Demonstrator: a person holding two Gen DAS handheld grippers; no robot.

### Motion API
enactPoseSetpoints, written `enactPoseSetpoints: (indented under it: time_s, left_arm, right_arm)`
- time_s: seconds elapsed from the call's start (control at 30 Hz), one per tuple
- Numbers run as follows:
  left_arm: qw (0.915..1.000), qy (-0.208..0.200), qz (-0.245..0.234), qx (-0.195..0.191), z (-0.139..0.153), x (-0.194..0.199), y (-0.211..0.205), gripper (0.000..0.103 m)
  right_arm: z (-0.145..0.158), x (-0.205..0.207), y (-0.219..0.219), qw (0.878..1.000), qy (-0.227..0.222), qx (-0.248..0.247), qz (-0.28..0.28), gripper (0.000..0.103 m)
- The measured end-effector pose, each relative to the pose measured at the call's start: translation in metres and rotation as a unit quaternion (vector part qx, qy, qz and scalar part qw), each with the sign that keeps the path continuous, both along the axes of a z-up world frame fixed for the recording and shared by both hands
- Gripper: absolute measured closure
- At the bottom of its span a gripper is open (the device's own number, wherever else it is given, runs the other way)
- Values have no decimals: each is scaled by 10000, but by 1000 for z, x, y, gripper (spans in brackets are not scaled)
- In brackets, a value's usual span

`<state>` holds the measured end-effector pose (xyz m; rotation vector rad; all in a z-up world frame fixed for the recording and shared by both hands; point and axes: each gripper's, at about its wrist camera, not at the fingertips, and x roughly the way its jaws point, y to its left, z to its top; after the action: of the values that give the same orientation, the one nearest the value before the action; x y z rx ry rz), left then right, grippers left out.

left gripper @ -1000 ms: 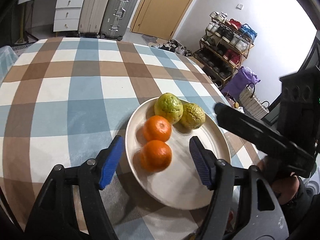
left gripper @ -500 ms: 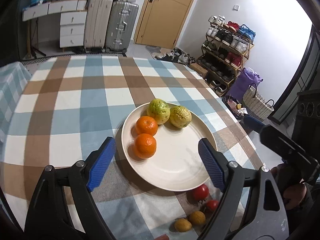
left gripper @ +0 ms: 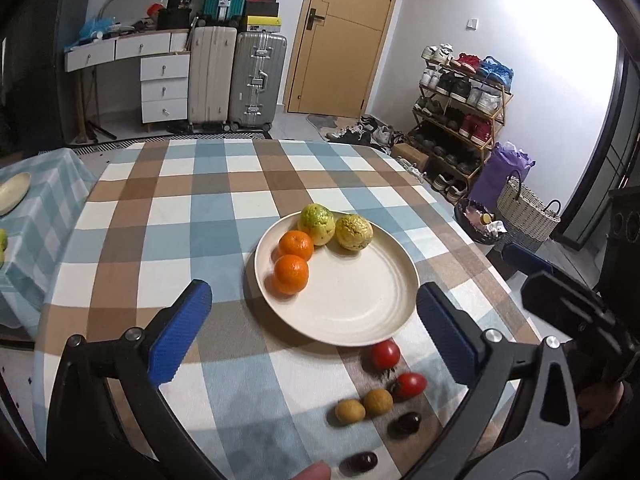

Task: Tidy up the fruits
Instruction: 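Open both tools and withdraw them from the plate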

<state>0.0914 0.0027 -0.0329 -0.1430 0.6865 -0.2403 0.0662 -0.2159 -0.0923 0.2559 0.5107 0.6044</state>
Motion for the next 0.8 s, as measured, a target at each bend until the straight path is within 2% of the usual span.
enactPoseSetpoints:
  time_s: [0.3,0.53,0.8]
  left_arm:
    - [9999,78,-27,71,-3,-47,-2,1]
    - [9992,371,-104,46,-26,-71,1,1]
    - [9969,722,-305,30,-55,-83,-6,1]
  right_arm:
    - [-11,-35,2,9996,46,-270,-12,0]
    - [-20,-56,1,9994,112,-320,15,0]
    - [-42,-71,15,9961,378,-792,-60,0]
